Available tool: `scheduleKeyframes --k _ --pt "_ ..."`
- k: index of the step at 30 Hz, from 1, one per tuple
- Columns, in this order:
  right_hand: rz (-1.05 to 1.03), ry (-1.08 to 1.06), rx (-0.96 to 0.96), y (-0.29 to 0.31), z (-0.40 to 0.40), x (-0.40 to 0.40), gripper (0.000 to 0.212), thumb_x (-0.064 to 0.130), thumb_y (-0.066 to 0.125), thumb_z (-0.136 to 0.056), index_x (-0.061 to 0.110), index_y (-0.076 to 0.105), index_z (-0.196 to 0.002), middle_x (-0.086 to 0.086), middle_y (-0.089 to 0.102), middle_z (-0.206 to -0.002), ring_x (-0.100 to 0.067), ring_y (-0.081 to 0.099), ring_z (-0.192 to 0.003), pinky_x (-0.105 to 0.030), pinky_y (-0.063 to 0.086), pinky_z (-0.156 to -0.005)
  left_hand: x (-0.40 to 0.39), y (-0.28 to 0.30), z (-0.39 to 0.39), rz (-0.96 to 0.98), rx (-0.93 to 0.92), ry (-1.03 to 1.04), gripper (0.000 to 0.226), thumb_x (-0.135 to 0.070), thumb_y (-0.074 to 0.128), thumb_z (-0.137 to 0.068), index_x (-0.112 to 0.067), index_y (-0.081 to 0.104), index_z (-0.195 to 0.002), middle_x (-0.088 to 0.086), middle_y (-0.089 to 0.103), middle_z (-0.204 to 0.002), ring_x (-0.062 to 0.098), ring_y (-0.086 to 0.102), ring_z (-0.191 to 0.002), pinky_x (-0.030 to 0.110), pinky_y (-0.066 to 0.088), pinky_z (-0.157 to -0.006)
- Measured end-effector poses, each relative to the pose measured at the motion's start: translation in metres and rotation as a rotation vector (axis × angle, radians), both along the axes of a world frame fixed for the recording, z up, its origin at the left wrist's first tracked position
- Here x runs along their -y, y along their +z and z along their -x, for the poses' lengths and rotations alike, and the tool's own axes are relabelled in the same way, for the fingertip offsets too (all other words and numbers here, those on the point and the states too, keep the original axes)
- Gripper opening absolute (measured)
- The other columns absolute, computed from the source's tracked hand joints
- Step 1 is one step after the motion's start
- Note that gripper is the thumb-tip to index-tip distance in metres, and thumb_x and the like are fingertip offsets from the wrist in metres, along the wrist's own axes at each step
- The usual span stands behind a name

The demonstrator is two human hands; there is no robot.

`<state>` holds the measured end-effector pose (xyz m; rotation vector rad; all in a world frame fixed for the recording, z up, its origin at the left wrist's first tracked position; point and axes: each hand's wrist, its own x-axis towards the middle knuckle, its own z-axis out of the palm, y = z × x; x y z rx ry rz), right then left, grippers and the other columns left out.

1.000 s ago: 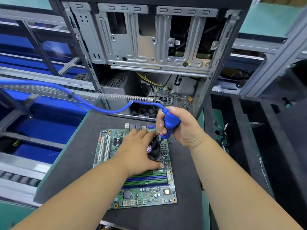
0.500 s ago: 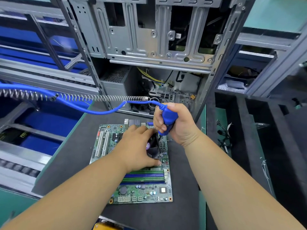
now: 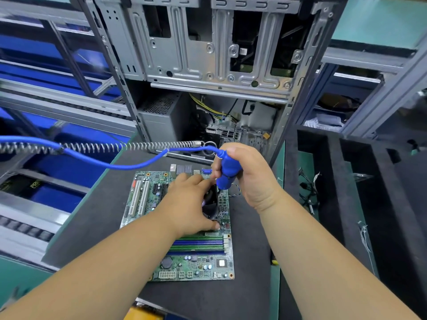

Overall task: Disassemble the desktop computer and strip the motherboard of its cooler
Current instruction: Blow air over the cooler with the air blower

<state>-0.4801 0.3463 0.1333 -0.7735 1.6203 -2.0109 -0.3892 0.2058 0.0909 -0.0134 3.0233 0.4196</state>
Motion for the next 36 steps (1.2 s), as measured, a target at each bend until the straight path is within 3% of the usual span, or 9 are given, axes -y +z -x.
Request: scheduleKeyframes --k 3,9,14,20,25,31,36 --pt "0.078 -0.094 0.110 -0.007 -0.004 0.004 0.034 0.040 0.050 -0.079 0.009 0.054 -0.065 -0.004 0.054 -0.059 -0.022 0.048 -0.053 -0.033 0.042 -0.058 0.001 0.000 0.000 0.008 0.010 -0.002 0.110 -0.076 0.070 -0.050 -0.033 0.035 -0.144 -0.012 0.046 -0.112 0.015 0.029 -0.096 0.037 0.039 -0.096" --pt "0.226 -0.108 0.197 -0.013 -0.005 0.010 0.020 0.039 0.053 -0.076 0.025 0.063 -0.067 0.002 0.053 -0.055 -0.016 0.044 -0.045 -0.028 0.038 -0.050 0.001 0.000 -0.001 -0.001 0.001 0.002 0.107 -0.075 0.072 -0.050 -0.034 0.039 -0.142 -0.012 0.048 -0.113 0.017 0.034 -0.100 0.037 0.039 -0.096" --pt "0.202 -0.124 0.138 -0.008 -0.004 0.017 0.023 0.035 0.049 -0.073 0.019 0.051 -0.056 -0.001 0.045 -0.048 -0.018 0.036 -0.043 -0.024 0.034 -0.047 0.001 0.000 -0.001 -0.023 -0.014 -0.004 0.102 -0.073 0.073 -0.050 -0.033 0.042 -0.139 -0.012 0.047 -0.109 0.018 0.035 -0.099 0.037 0.040 -0.095" --pt "0.183 -0.131 0.131 -0.005 -0.002 0.018 0.025 0.037 0.048 -0.073 0.022 0.050 -0.054 -0.001 0.044 -0.047 -0.018 0.035 -0.042 -0.025 0.035 -0.047 0.002 -0.001 0.001 -0.017 -0.009 -0.007 0.102 -0.075 0.071 -0.050 -0.034 0.041 -0.139 -0.011 0.048 -0.112 0.018 0.036 -0.100 0.038 0.040 -0.097" --pt "0.161 -0.091 0.130 -0.005 -0.003 0.019 0.020 0.039 0.051 -0.073 0.024 0.056 -0.061 -0.001 0.050 -0.051 -0.017 0.040 -0.044 -0.024 0.034 -0.047 0.004 0.000 0.002 -0.050 -0.013 -0.008 0.097 -0.073 0.072 -0.050 -0.034 0.045 -0.134 -0.012 0.047 -0.106 0.017 0.034 -0.096 0.036 0.040 -0.094" --pt "0.107 -0.086 0.147 -0.002 -0.001 0.021 0.032 0.042 0.052 -0.070 0.010 0.047 -0.070 -0.002 0.050 -0.052 -0.019 0.040 -0.044 -0.029 0.032 -0.050 0.003 0.001 0.003 -0.033 -0.003 -0.022 0.096 -0.074 0.071 -0.050 -0.034 0.045 -0.134 -0.013 0.042 -0.101 0.018 0.035 -0.096 0.037 0.040 -0.094" --pt "0.089 -0.089 0.138 -0.003 0.000 0.024 0.034 0.044 0.052 -0.069 0.011 0.045 -0.071 -0.002 0.050 -0.050 -0.019 0.038 -0.044 -0.029 0.032 -0.051 0.007 0.005 0.014 -0.029 0.060 -0.041 0.094 -0.074 0.071 -0.050 -0.032 0.049 -0.130 -0.013 0.040 -0.096 0.019 0.038 -0.094 0.038 0.040 -0.094"
